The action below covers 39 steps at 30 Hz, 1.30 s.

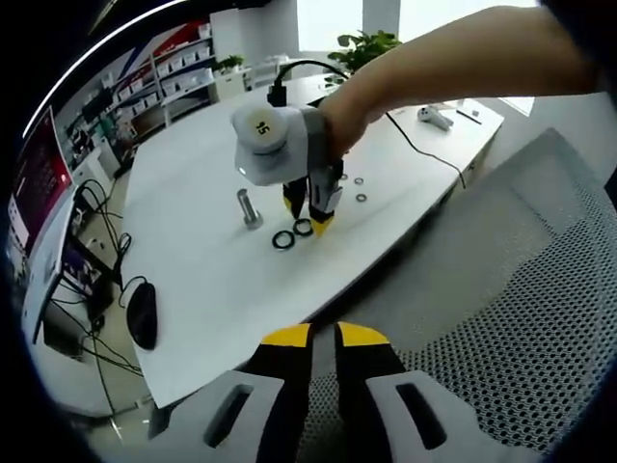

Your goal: Place the washer onto the threaded stud by aligning its center hole with the stud, sliding it down to the base, and recovering from edge contact or off-axis alignment until the washer reaches the visible bottom stop.

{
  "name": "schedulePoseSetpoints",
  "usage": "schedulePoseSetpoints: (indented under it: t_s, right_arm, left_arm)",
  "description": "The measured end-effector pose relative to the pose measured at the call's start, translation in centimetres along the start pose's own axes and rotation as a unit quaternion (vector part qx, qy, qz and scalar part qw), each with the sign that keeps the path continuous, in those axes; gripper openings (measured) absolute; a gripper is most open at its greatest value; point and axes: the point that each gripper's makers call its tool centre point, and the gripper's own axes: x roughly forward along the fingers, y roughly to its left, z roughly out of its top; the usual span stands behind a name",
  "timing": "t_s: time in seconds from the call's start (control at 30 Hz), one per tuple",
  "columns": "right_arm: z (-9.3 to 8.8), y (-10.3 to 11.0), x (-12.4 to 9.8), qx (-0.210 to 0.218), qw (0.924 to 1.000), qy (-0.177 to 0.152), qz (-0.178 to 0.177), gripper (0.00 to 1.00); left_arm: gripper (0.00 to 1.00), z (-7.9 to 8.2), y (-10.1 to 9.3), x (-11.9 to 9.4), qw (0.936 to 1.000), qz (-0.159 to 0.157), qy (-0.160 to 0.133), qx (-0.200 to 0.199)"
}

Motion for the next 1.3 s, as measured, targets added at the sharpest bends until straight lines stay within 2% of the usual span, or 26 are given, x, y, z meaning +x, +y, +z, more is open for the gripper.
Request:
schedulePoseSetpoints:
  t_s: [0.23,0.43,0.6,0.83,0.9,0.97,1.03,1.13,1.23,1.3]
  right_arm:
    - [0.55,-0.37,0.35,-0.007,1.0,0.001,0.003,0.25]
    - [0.31,-0.19,0.16,-0.018,0.9998,0.004,0.003,0.24]
    - [0.45,-0.32,0.09,0.019,0.9994,-0.025,0.015,0.23]
    - [0.04,-0.12,-0.05,0.03,0.999,-0.025,0.023,0.25]
    - [0.15,-0.1,-0.01,0.025,0.9992,-0.026,0.016,0.31]
    - [0.23,-0.06,0.0,0.021,0.9994,-0.025,0.013,0.32]
    - [0.18,-0.64,0.07,0.02,0.9995,-0.024,0.0,0.29]
    - [0.52,-0.46,-0.02,0.027,0.9991,-0.032,-0.001,0.27]
    - [0.74,-0.31,-0.07,0.005,0.9995,-0.032,-0.003,0.25]
    - [0.71,-0.69,-0.08,0.006,0.9995,-0.03,-0.004,0.24]
  left_arm:
    - [0.07,-0.19,0.17,0.21,1.0,0.002,0.0,-0.001]
    - [0.07,-0.15,0.15,0.12,1.0,0.002,0.0,-0.001]
    - [0.07,-0.08,0.06,0.11,1.0,0.002,0.0,0.0]
    - [0.07,-0.2,0.18,0.2,1.0,0.002,0.0,-0.002]
    - [0.07,-0.19,0.15,0.18,1.0,0.002,0.0,-0.002]
    - [0.07,-0.16,0.08,0.15,1.0,0.002,0.0,-0.001]
    - [0.07,-0.16,0.08,0.15,1.0,0.002,0.0,-0.002]
    - [0.07,-0.18,0.1,0.15,1.0,0.002,0.001,-0.002]
    - [0.07,-0.17,0.1,0.15,1.0,0.002,0.001,-0.002]
    - [0.07,-0.19,0.13,0.17,1.0,0.001,0.001,-0.001]
